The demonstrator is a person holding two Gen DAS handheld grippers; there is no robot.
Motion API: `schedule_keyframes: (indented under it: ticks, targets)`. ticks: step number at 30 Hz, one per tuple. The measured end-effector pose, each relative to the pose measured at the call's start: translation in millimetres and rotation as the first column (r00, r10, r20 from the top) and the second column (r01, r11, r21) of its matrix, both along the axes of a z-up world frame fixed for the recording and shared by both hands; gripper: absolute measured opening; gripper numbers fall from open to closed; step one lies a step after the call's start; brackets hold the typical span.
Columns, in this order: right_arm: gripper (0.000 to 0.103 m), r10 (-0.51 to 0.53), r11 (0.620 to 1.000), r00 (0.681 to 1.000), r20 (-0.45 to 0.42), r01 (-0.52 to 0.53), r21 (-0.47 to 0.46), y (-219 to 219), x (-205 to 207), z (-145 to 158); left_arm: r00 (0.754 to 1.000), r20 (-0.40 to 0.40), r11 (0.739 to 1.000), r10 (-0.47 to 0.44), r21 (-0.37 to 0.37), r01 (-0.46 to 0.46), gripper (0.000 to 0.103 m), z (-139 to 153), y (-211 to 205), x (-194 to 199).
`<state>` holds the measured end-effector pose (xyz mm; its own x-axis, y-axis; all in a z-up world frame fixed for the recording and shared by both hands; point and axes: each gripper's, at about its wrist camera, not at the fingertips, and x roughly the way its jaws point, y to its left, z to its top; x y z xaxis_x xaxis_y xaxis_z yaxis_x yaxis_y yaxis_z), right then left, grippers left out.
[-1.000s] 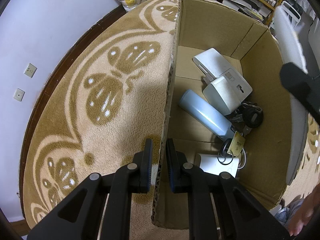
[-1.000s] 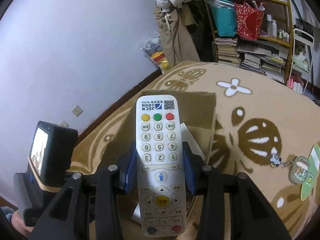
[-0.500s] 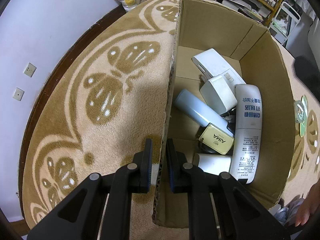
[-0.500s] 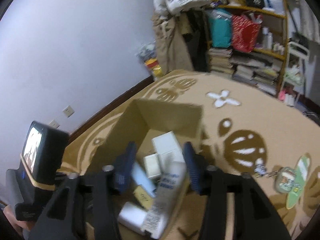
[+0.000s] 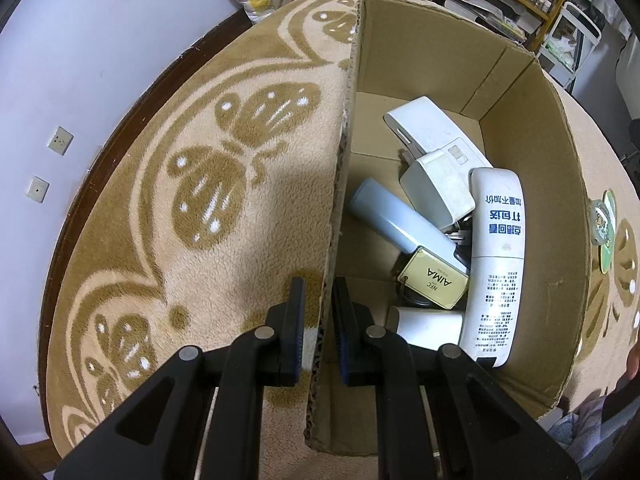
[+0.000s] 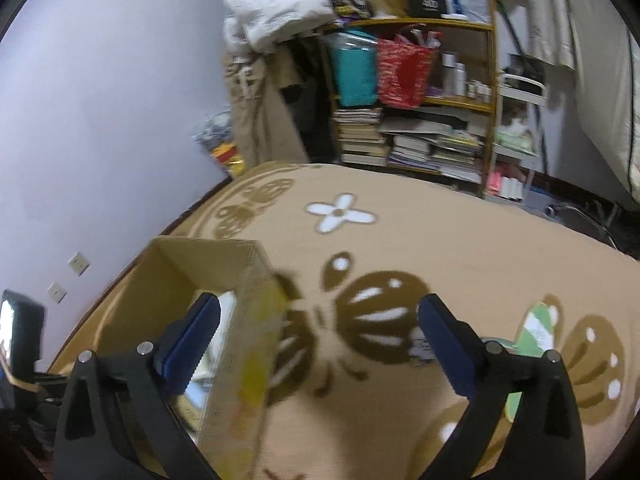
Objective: Organize rigid objects
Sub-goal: 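Move the right gripper to the 'Cheers' tin and grasp it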
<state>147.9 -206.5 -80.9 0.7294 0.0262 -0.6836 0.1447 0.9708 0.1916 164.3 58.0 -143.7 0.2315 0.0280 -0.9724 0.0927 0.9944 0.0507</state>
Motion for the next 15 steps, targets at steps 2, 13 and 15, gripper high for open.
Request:
schedule_keyframes:
  ticks: [2, 13, 15]
  targets:
    - [0.103, -0.029, 1.0, 1.0, -0.003, 0.029, -0.005, -11.2, 1.3, -2.9, 1.0, 0.0, 1.0, 0.001, -0.001, -0.001, 0.014, 0.0, 0.4, 0.0]
    - [0.103, -0.201, 0.98, 0.976, -0.087, 0.201, -0.006, -78.6, -0.3, -37.0, 1.0, -0.002, 1.0, 0.002, -0.008, -0.002, 0.013, 0.0, 0.4, 0.2]
    - [0.103, -0.23, 0.973, 0.968, -0.101, 0.23, -0.011, -88.3, -2.3, -42.8, 1.0, -0.003, 1.0, 0.002, -0.011, -0.003, 0.013, 0.0, 0.4, 0.2]
